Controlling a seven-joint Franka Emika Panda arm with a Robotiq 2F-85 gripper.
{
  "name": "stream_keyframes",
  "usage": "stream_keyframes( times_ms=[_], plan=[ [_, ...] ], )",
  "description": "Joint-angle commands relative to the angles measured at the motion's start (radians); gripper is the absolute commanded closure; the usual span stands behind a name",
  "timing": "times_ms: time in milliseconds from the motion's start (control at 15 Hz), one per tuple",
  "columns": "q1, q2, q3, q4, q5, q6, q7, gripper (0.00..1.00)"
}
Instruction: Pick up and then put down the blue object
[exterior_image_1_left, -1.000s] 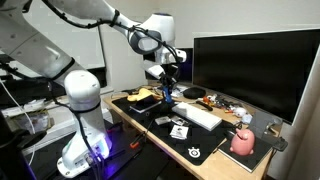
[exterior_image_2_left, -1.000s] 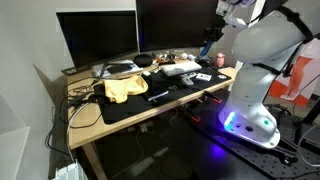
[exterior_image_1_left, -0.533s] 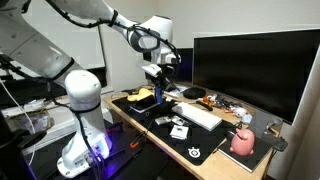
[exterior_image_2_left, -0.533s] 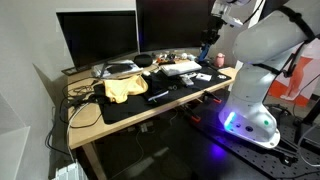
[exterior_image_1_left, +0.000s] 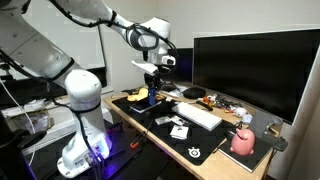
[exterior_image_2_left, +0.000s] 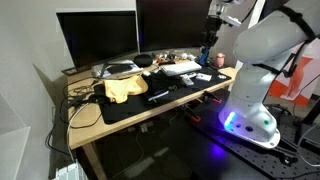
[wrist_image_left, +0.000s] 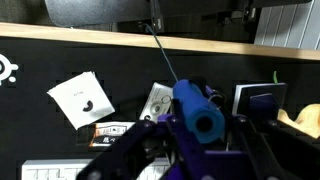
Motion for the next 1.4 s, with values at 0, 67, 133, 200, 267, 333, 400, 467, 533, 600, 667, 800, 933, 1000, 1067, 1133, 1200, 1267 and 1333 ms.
stream_keyframes(
  times_ms=[0,67,133,200,267,333,400,467,533,600,667,800,933,1000,1067,1133,1200,1267,1333],
  plan=[
    [-0.006,0.001,0.024,0.018,-0.014,-0.063,-0.025,0.91],
    [-0.006,0.002,0.026,0.018,-0.018,-0.07,-0.026,0.91],
    [-0.006,0.001,0.027,0.019,-0.021,-0.078,-0.027,0.91],
    [-0.006,0.002,0.028,0.02,-0.023,-0.085,-0.028,0.91],
    [-0.006,0.003,0.029,0.021,-0.025,-0.088,-0.028,0.91],
    [-0.009,0.002,0.031,0.019,-0.03,-0.083,-0.023,0.91],
    [-0.014,-0.001,0.035,0.015,-0.037,-0.068,-0.014,0.91],
    [-0.018,-0.003,0.039,0.012,-0.043,-0.059,-0.008,0.91],
    [-0.022,-0.005,0.041,0.009,-0.051,-0.049,-0.002,0.91],
    [-0.025,-0.005,0.042,0.007,-0.058,-0.039,0.003,0.91],
    [-0.028,-0.005,0.043,0.006,-0.065,-0.03,0.007,0.91],
    [-0.033,-0.003,0.042,0.004,-0.079,-0.008,0.015,0.91],
    [-0.04,-0.001,0.04,0.004,-0.088,0.008,0.019,0.91],
    [-0.043,0.001,0.039,0.005,-0.09,0.014,0.02,0.91],
    [-0.046,0.003,0.039,0.006,-0.092,0.021,0.021,0.91],
    [-0.051,0.004,0.039,0.006,-0.094,0.03,0.024,0.91],
    [-0.054,0.006,0.039,0.006,-0.095,0.039,0.027,0.91],
    [-0.059,0.009,0.038,0.007,-0.098,0.049,0.031,0.91],
    [-0.062,0.011,0.038,0.008,-0.1,0.057,0.033,0.91]
  ],
)
